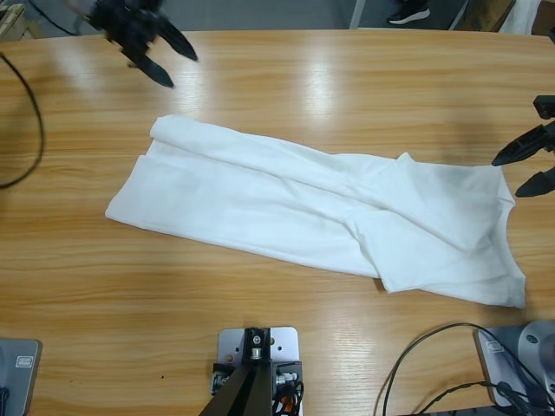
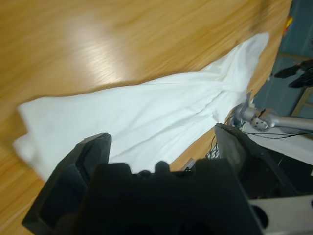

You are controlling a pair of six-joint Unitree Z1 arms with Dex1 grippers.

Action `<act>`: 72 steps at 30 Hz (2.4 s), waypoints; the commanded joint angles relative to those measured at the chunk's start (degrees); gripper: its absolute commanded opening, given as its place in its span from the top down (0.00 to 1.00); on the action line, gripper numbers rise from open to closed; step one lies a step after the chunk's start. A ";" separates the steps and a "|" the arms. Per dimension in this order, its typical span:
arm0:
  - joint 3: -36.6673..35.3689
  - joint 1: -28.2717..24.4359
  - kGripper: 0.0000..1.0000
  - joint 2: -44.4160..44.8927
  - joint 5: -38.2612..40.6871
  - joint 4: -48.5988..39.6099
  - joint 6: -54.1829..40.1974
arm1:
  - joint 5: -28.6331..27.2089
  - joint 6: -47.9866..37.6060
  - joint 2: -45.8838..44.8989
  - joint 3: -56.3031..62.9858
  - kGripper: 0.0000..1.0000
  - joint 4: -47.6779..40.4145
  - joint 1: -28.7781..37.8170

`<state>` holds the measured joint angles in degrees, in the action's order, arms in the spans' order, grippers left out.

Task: Fold clothes

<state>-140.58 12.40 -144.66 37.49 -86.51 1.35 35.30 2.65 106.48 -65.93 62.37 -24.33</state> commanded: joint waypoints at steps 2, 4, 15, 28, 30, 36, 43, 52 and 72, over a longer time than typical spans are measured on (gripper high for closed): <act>-0.85 1.79 0.33 -7.32 -2.20 -8.59 0.38 | 1.74 1.30 0.48 0.63 0.15 -1.34 7.36; -0.82 1.33 0.34 -6.85 -2.44 -8.59 0.20 | 3.07 0.14 1.11 0.35 0.15 -3.64 13.43; 1.10 -0.18 0.34 -4.23 -2.60 -8.59 -1.21 | 5.92 -10.12 11.38 -14.43 0.15 -10.43 31.62; 0.59 -0.36 0.34 -3.21 -2.55 -8.59 -1.17 | 6.92 -10.63 24.58 -18.35 0.15 -15.37 36.07; 0.24 -0.36 0.34 -2.95 -2.41 -8.59 -1.17 | 7.11 -11.06 25.95 -18.35 0.15 -16.44 36.58; -0.38 -0.36 0.34 -3.72 -2.07 -8.59 -1.08 | 7.33 -12.13 27.46 -19.25 0.23 -18.34 36.81; -2.98 -0.27 0.34 -6.34 -2.07 -8.59 -0.10 | 7.33 -12.23 27.55 -19.41 0.23 -18.34 36.81; -2.87 -1.20 0.51 -8.85 -6.35 -8.68 4.10 | 7.40 -12.32 27.43 -19.32 0.23 -18.34 36.81; 0.31 -1.04 0.59 -10.29 -11.79 -8.68 3.93 | 7.77 -12.67 27.82 -20.46 0.22 -18.07 36.54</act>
<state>-142.31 9.47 -150.34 26.81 -86.51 5.27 41.60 -9.37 130.93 -86.14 44.70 11.72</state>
